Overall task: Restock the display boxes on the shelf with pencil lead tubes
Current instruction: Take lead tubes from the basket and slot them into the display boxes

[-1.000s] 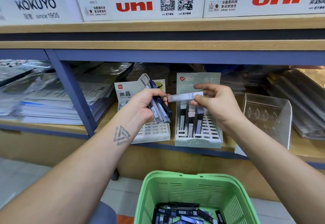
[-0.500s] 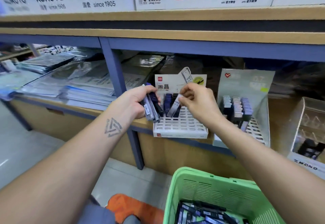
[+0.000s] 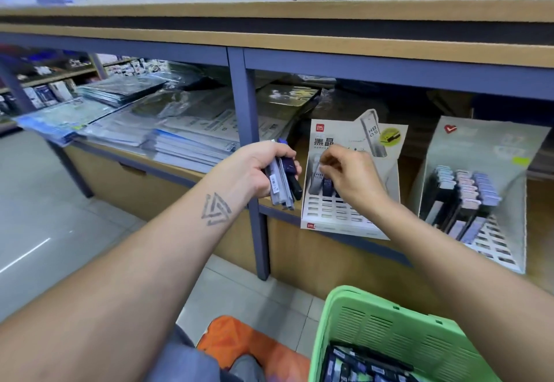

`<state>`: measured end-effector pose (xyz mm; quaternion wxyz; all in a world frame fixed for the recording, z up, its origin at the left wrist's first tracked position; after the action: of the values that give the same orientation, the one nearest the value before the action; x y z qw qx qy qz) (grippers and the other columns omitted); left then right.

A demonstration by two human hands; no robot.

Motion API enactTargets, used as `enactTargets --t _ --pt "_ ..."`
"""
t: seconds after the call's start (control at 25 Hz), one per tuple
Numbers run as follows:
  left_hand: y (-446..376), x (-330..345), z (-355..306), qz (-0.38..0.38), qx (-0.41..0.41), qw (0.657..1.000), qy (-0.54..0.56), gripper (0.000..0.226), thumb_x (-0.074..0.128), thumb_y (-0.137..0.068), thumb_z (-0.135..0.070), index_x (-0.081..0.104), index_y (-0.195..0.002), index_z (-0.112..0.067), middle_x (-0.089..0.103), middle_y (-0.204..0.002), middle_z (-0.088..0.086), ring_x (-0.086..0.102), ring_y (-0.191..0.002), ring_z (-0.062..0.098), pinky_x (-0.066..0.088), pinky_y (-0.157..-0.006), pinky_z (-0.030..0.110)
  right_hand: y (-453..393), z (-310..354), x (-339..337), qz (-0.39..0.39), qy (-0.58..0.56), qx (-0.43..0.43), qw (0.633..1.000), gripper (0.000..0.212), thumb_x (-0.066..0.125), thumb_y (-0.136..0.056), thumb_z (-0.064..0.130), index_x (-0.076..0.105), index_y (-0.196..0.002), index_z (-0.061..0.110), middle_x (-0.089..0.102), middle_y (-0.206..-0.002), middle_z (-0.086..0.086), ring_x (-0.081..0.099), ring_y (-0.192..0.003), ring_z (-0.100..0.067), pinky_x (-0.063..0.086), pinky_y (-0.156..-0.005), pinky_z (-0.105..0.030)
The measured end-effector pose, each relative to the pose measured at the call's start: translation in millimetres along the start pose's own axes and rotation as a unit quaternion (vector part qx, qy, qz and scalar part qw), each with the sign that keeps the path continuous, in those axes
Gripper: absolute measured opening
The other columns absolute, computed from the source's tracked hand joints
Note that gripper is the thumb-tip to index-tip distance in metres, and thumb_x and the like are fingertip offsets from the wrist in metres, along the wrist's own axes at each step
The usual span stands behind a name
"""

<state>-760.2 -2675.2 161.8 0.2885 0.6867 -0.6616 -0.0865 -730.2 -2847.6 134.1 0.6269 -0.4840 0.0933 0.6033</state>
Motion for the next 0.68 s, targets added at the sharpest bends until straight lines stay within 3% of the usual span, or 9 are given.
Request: enactTargets --t 0.16,0.36,0.48,0.6,0.64,0.68 --pt "-0.1 0.7 -0.3 0.009 0.003 1.0 -0.006 0.007 0.06 -0.095 -0.001 0.056 -0.101 -0.002 0.061 -0.072 0.014 0.061 -0.061 0.022 0.054 -0.056 0.031 -6.5 5.0 2.0 0.028 0.03 -0.002 0.999 0.004 0.073 -0.089 0.019 0.075 -0.09 0.022 0.074 -0.09 0.0 0.067 -0.089 -0.023 0.056 -0.081 -0.044" --pt "1.3 2.9 2.0 0.02 -0.005 0.999 -0.031 0.004 0.062 -0.095 -0.005 0.061 -0.095 -0.001 0.067 -0.066 0.014 0.066 -0.055 0.022 0.056 -0.048 0.029 -14.2 16.2 3.1 0.052 0.19 -0.044 0.979 0.019 0.063 -0.094 0.015 0.077 -0.106 0.019 0.06 -0.104 -0.004 0.057 -0.102 -0.029 0.05 -0.076 -0.038" --pt "3.9 5.7 2.4 0.024 -0.009 0.998 -0.058 0.009 0.065 -0.095 -0.008 0.064 -0.087 -0.003 0.069 -0.064 0.013 0.068 -0.054 0.024 0.054 -0.049 0.033 -11.6 16.7 6.0 0.092 0.222 -0.039 0.97 0.027 0.061 -0.091 0.009 0.075 -0.113 0.016 0.055 -0.107 -0.005 0.055 -0.104 -0.03 0.047 -0.075 -0.035" --pt "5.7 13.9 4.3 0.045 -0.012 0.996 -0.072 0.01 0.066 -0.094 -0.009 0.067 -0.085 -0.004 0.072 -0.067 0.013 0.069 -0.051 0.025 0.055 -0.051 0.036 -12.5 17.0 -5.7 0.057 0.087 0.021 0.994 0.025 0.058 -0.096 0.013 0.076 -0.113 0.018 0.063 -0.109 -0.001 0.057 -0.1 -0.021 0.05 -0.085 -0.035" --pt "4.9 16.6 5.1 0.051 -0.013 0.996 -0.074 0.008 0.067 -0.094 -0.009 0.068 -0.087 -0.004 0.073 -0.071 0.013 0.07 -0.055 0.025 0.057 -0.054 0.037 -12.4 16.5 -13.4 0.046 -0.032 0.087 0.995 0.021 0.059 -0.097 0.017 0.076 -0.109 0.018 0.069 -0.104 0.0 0.06 -0.094 -0.018 0.051 -0.083 -0.034" --pt "3.1 18.3 5.3 0.054 -0.012 0.996 -0.075 0.006 0.068 -0.093 -0.01 0.069 -0.09 -0.005 0.073 -0.077 0.013 0.071 -0.061 0.026 0.058 -0.058 0.039 -10.8 15.4 -19.0 0.057 -0.176 0.16 0.97 0.016 0.061 -0.098 0.021 0.075 -0.104 0.017 0.073 -0.096 -0.002 0.063 -0.085 -0.017 0.052 -0.077 -0.032"
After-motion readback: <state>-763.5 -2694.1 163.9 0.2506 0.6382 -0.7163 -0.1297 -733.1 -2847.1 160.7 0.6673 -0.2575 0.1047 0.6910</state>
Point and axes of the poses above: each hand's wrist, its own y-axis away from the middle knuckle, its own x-axis out of the palm, z = x × y, the point moved 4 cm from there along -y, towards the middle knuckle
